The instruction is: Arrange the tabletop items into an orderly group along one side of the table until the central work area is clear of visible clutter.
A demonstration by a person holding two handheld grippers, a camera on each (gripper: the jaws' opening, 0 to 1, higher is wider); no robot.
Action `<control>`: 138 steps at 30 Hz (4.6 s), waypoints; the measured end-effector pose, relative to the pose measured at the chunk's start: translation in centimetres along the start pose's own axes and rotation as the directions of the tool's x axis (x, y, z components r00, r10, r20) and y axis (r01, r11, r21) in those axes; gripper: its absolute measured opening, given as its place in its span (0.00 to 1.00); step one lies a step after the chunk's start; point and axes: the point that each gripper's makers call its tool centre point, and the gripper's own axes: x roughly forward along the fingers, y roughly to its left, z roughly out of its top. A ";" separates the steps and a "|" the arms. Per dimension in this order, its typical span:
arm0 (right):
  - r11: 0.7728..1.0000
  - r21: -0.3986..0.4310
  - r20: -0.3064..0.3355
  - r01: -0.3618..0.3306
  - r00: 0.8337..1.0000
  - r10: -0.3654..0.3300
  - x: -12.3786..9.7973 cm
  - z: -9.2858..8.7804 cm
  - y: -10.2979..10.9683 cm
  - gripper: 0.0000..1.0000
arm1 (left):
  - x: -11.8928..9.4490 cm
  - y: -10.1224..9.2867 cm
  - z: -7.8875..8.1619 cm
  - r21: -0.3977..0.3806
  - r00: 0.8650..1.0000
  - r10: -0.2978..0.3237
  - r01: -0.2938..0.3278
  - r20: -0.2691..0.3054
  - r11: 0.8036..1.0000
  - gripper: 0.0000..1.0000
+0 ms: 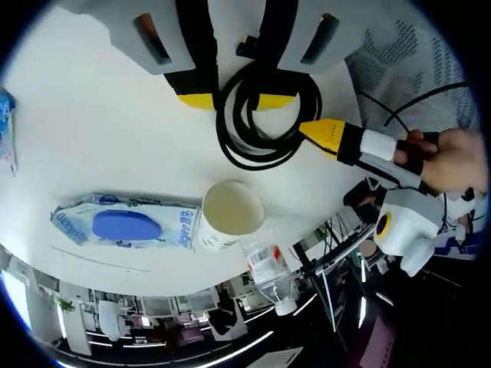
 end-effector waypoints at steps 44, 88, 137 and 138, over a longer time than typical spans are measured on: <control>0.930 0.341 0.170 0.139 0.964 -0.206 -14.5 2.6 -10.9 0.00 | 1.8 -17.4 5.5 0.148 0.975 -0.215 0.220 -0.049 0.964 0.02; 0.858 0.465 0.119 0.219 0.945 -0.306 -18.7 -2.7 -17.9 0.00 | 6.4 -25.0 2.5 0.183 0.944 -0.271 0.305 -0.188 0.935 0.03; 0.823 0.535 0.081 0.189 0.959 -0.272 -17.2 -6.9 -20.3 0.00 | 10.4 -24.9 0.2 0.180 0.942 -0.221 0.270 -0.252 0.946 0.03; 0.817 0.548 0.086 0.180 0.959 -0.269 -17.2 -6.9 -20.4 0.00 | 10.4 -24.9 0.2 0.183 0.942 -0.224 0.273 -0.251 0.945 0.03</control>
